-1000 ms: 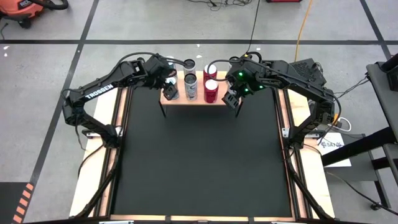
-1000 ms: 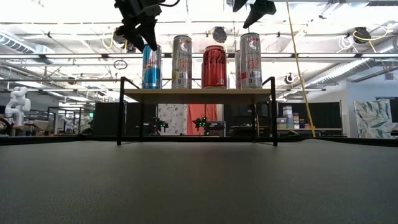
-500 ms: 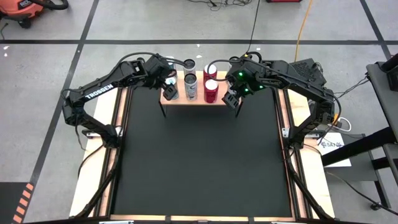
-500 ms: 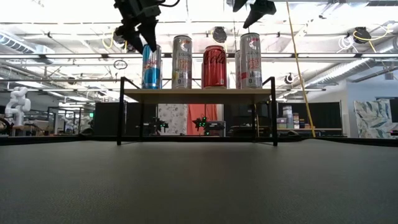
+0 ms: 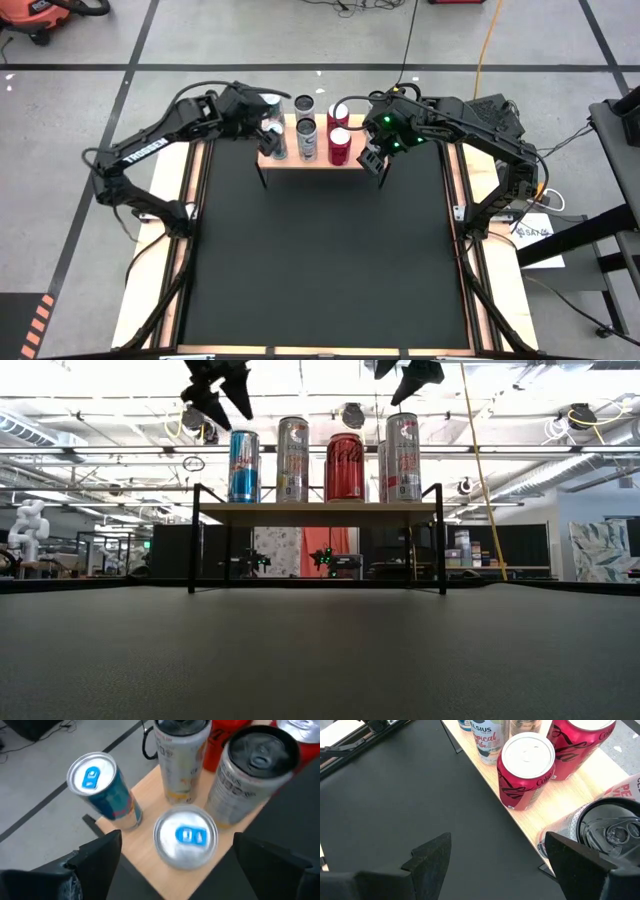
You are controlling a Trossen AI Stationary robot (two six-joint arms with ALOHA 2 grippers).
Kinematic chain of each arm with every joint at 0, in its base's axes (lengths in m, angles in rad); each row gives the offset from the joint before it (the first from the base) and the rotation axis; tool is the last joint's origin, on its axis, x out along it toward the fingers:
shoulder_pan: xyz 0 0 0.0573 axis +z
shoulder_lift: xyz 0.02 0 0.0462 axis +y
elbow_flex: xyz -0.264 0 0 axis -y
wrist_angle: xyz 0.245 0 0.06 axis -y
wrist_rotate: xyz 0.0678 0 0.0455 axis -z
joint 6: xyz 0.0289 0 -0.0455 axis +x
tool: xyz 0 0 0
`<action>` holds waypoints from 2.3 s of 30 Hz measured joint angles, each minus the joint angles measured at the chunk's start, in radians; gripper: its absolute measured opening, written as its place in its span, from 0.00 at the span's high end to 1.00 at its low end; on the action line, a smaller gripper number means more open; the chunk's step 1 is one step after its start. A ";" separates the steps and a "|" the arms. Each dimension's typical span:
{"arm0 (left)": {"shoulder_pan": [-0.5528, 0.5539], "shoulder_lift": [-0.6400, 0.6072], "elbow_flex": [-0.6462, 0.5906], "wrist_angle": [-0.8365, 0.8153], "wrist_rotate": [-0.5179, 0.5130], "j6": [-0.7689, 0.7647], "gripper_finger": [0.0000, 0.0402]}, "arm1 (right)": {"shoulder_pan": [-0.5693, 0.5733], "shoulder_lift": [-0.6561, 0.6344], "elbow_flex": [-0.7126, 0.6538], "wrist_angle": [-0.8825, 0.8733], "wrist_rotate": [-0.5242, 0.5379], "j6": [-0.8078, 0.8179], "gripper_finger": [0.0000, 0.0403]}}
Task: Place canned beverage on shelf
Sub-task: Return to Home Position
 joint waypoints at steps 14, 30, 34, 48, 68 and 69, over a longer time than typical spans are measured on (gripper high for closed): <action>-0.175 -0.134 0.000 0.030 0.000 0.051 0.05 | 0.000 0.000 0.000 0.001 0.028 -0.084 0.24; -0.314 -0.190 0.000 0.030 -0.016 0.110 0.05 | 0.034 -0.069 0.001 0.112 -0.133 -0.207 0.24; -0.343 -0.239 0.000 0.013 -0.069 0.103 0.05 | 0.061 -0.132 0.001 0.133 -0.101 -0.226 0.24; -0.464 -0.585 -0.334 0.125 -0.214 -0.001 0.05 | 0.167 -0.342 -0.139 0.385 -0.099 -0.295 0.24; -0.498 -1.070 -1.121 0.693 -0.220 0.100 0.05 | 0.243 -0.726 -1.287 1.386 -0.104 -0.306 0.24; -0.498 -1.082 -1.153 0.721 -0.221 0.103 0.05 | 0.243 -0.730 -1.319 1.418 -0.104 -0.303 0.24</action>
